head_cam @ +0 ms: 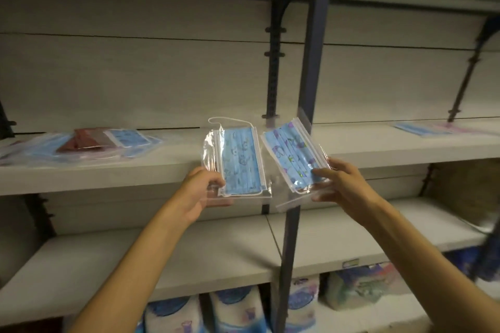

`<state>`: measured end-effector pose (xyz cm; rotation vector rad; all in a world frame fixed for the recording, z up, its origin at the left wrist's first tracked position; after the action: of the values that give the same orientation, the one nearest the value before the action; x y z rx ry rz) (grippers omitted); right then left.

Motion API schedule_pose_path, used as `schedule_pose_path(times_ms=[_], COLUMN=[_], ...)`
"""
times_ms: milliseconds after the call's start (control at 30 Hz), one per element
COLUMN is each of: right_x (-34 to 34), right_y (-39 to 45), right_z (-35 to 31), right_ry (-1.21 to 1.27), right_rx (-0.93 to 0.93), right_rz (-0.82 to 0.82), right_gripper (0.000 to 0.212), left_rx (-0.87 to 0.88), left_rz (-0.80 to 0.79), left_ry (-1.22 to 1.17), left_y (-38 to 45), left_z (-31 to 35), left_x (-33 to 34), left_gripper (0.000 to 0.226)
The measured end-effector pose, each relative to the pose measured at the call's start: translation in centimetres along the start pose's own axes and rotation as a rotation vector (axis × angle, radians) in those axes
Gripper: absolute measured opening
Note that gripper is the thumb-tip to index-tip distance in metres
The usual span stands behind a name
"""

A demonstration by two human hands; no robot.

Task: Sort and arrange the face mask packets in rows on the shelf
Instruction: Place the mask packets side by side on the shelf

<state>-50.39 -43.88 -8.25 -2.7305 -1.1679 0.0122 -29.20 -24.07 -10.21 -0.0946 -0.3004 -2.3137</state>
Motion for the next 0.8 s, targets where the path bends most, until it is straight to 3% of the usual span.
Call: schedule_pose_path(times_ms=[167, 300, 400, 800], right_x=[-7.7, -13.1, -17.1, -34.0], right_y=[-1.2, -1.1, -0.3, 7.9], right_z=[0.6, 0.6, 0.6, -2.8], right_ry=[0.069, 0.087, 0.063, 0.008], right_rx=[0.003, -0.002, 0.002, 0.01], right_rz=[0.069, 0.109, 0.122, 0.217], right_gripper=[0.025, 0.025, 0.02, 0.019], left_rx=[-0.022, -0.025, -0.024, 0.063], left_rz=[-0.091, -0.191, -0.25, -0.216], left_ry=[0.063, 0.09, 0.036, 0.095], left_y=[-0.9, -0.3, 0.6, 10.0], left_z=[-1.8, -2.8, -3.6, -5.7], left_x=[8.5, 15.0, 20.1, 35.8], left_gripper=[0.016, 0.036, 0.034, 0.028])
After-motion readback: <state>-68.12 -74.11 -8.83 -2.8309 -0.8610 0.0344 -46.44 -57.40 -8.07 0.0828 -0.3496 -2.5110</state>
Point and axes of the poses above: each hand's wrist, its own y-axis towards the middle knuckle, its own x-axis out of the palm, z = x × y, the point moved 8 cm from there along y, towards the middle knuckle, and after that the axes turned 15 degrees about x, right-handed, at the moved point
